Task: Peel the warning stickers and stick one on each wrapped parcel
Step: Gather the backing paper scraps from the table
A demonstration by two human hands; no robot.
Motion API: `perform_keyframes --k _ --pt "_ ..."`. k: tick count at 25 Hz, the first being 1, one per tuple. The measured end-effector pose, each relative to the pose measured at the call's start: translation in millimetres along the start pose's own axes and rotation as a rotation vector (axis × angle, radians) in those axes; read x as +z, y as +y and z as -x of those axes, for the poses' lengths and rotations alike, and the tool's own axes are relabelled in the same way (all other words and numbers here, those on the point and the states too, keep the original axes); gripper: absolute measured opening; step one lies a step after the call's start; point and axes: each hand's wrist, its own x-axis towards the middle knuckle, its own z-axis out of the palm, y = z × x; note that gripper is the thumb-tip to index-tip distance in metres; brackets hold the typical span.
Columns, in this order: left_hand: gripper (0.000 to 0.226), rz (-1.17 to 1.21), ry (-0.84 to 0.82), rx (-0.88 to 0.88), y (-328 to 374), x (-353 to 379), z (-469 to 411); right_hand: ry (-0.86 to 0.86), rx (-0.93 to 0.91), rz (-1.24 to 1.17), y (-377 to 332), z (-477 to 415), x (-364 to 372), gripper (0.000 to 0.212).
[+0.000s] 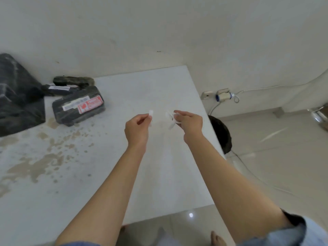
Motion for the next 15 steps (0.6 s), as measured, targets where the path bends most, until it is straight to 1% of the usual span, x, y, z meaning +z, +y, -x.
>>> perform_keyframes --k 2,4,6,9,10,13,15 --pt "0.005 0.023 0.065 -0.017 1.2 44.6 32.9 -0.038 0.021 0.043 -12.1 -15.7 -49.6 0.021" --pt "0.008 0.031 0.097 -0.029 0.0 89.3 69.7 -0.041 0.042 0.089 -22.0 -28.6 -105.0 0.016" --pt "0.012 0.035 0.089 -0.043 -3.1 131.3 104.6 -0.013 0.038 0.109 -30.7 -36.9 -162.1 0.015" --pt "0.018 0.037 0.033 -0.031 -6.8 192.6 141.5 0.048 0.041 0.062 -43.5 -51.6 -236.9 0.014" --pt "0.021 0.031 0.013 -0.024 -8.8 210.8 148.4 0.073 0.050 0.056 -44.9 -59.1 -254.8 0.014" --pt "0.024 0.035 -0.038 -0.035 -18.0 263.9 147.4 0.139 0.065 0.075 -38.4 -93.9 -287.0 0.023" --pt "0.026 0.034 -0.024 -0.056 -37.2 299.2 137.8 0.167 0.075 0.083 -23.2 -124.4 -302.5 0.024"
